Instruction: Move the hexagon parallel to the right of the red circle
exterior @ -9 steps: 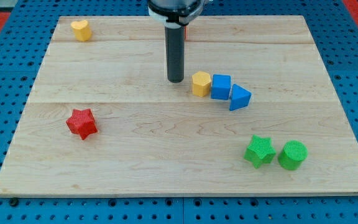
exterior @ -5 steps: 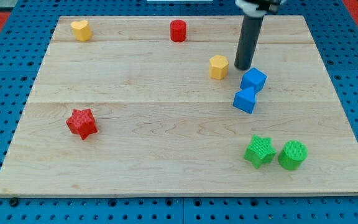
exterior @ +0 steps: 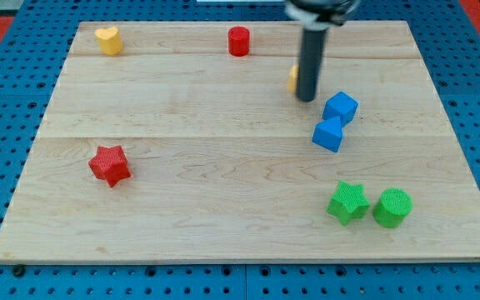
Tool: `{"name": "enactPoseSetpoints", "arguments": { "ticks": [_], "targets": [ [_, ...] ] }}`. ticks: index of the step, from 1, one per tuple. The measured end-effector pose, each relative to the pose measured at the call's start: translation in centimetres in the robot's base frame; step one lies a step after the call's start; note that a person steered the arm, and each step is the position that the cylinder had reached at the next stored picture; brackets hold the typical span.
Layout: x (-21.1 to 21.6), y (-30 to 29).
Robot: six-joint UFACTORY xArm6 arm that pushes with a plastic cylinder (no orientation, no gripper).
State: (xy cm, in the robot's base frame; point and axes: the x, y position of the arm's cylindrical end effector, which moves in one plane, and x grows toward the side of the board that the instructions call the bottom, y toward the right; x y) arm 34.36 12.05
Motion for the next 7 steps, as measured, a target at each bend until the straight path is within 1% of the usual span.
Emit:
{"name": "enactPoseSetpoints", "arguments": {
  "ticks": [1,2,3,4,5,6,7],
  "targets": [
    [-2.4,2.9],
    [1.7,0.7],
    [-1.3,-4.8],
    [-3.6,-2.5],
    [-3.5,2.4],
    [-4.0,2.6],
    [-1.1,3.8]
  ]
}}
